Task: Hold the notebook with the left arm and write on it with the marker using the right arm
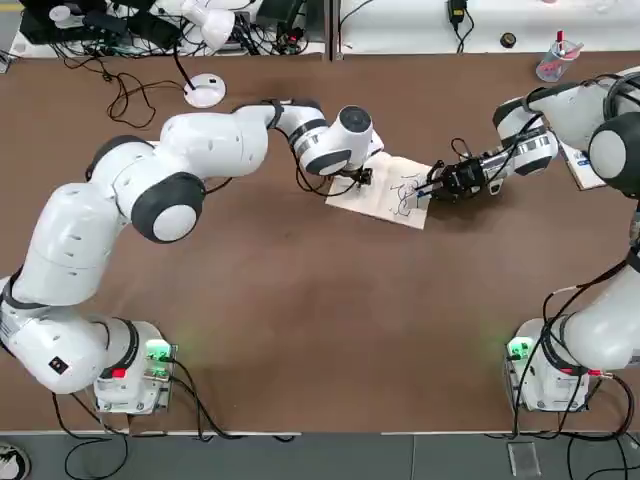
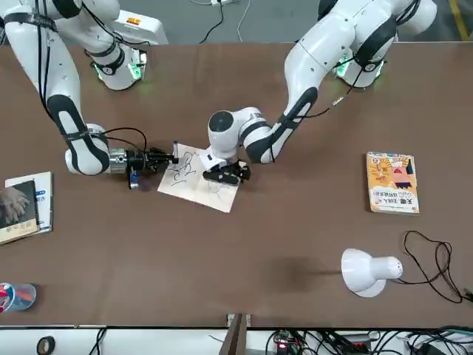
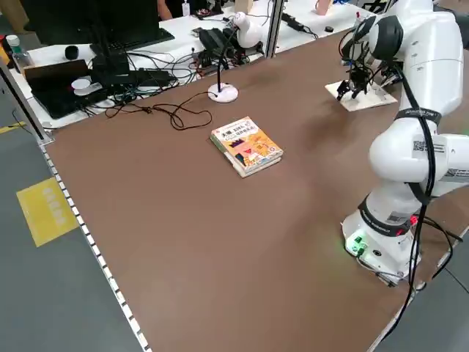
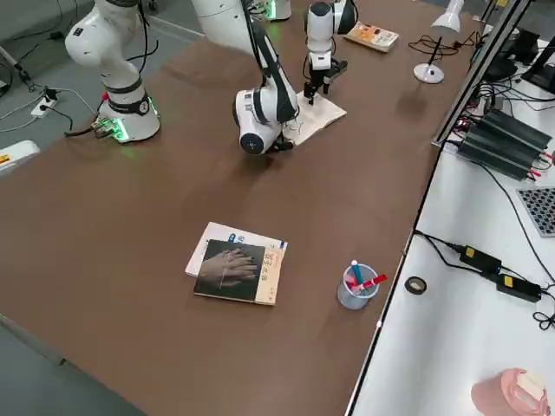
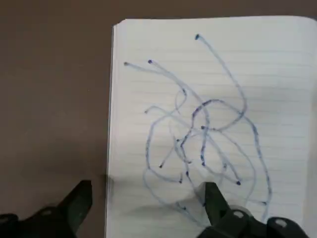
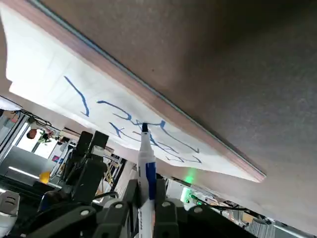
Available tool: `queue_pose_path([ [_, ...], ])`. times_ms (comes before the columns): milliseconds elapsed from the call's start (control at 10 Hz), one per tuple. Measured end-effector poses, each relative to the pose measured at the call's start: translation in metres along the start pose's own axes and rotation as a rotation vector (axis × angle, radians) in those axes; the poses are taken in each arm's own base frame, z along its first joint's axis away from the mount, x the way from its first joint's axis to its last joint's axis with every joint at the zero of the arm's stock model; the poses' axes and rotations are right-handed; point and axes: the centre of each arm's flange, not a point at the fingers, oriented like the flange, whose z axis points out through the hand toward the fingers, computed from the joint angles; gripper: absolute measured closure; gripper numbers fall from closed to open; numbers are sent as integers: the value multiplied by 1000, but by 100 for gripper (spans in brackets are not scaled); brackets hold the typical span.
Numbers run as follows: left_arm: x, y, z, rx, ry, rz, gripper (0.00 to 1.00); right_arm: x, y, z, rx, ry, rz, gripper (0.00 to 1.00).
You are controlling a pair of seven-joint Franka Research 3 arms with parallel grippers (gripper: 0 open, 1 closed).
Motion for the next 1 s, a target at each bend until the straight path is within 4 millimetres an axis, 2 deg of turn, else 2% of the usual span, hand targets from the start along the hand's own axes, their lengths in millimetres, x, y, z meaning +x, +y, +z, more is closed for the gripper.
queue_pose_path([
  [1000, 0, 0, 0, 0, 0, 0, 0, -7, 0, 21, -11, -34, -1, 83],
])
